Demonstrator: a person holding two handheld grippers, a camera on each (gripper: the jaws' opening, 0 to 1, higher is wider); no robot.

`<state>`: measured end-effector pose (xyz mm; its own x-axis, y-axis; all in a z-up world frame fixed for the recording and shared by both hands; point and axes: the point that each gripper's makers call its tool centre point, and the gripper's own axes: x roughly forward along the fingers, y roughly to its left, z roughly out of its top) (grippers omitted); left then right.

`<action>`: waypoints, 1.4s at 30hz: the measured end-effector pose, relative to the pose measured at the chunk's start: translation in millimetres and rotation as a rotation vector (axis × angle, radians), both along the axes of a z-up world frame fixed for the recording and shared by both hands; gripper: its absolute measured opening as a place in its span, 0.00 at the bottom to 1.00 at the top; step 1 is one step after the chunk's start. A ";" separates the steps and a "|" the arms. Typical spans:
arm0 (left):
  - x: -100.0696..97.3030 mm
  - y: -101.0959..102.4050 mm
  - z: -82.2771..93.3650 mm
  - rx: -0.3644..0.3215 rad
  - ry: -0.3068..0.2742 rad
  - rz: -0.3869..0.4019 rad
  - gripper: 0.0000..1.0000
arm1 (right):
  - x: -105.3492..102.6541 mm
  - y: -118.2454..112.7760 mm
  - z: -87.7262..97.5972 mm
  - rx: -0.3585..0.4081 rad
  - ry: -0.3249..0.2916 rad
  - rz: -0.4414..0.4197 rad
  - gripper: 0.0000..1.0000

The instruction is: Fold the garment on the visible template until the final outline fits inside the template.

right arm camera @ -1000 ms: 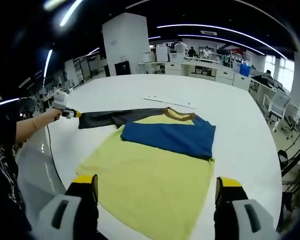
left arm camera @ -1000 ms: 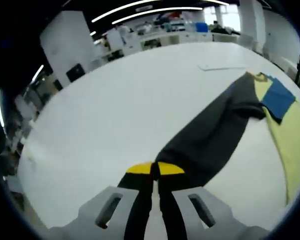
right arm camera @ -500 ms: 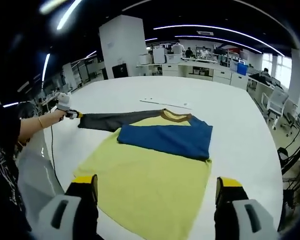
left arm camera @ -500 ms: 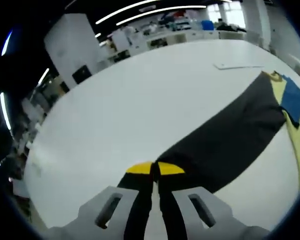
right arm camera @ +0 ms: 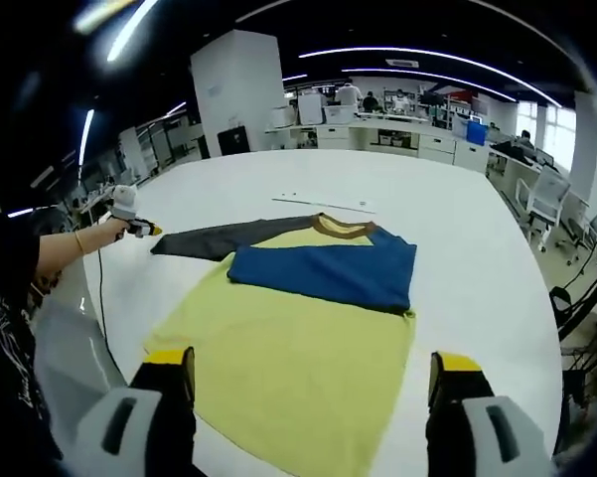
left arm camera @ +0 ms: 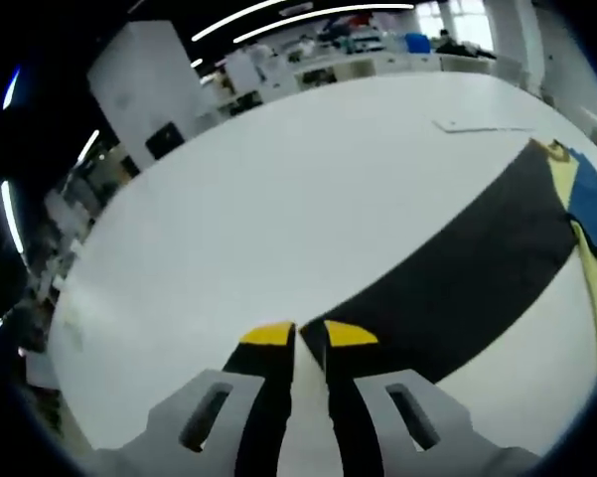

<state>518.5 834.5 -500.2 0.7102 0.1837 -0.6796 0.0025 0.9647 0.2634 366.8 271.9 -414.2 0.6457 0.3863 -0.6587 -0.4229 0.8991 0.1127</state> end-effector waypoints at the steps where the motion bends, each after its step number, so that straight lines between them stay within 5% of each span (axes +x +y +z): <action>1: -2.9 -1.6 1.0 -0.009 -0.001 0.004 0.12 | 0.0 0.2 0.1 0.000 -0.001 0.000 0.99; 4: -15.3 -6.0 1.3 -0.029 0.008 0.011 0.15 | -0.4 2.3 0.0 0.005 -0.003 0.003 0.99; 12: -39.6 -18.2 -9.2 -0.222 0.016 0.120 0.20 | -1.8 6.9 0.6 0.017 -0.006 0.012 0.99; 33: -65.1 -30.6 -32.1 -0.383 0.083 0.286 0.12 | -5.7 6.7 -1.1 0.019 -0.002 0.017 0.98; 42: -58.0 -28.8 -32.6 -0.440 0.056 0.316 0.12 | -9.4 6.2 -5.0 0.017 0.011 0.016 0.98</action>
<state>460.5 805.7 -532.8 0.6271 0.0725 -0.7756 -0.3032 0.9399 -0.1573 357.4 278.2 -419.2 0.6326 0.4073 -0.6588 -0.4356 0.8904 0.1323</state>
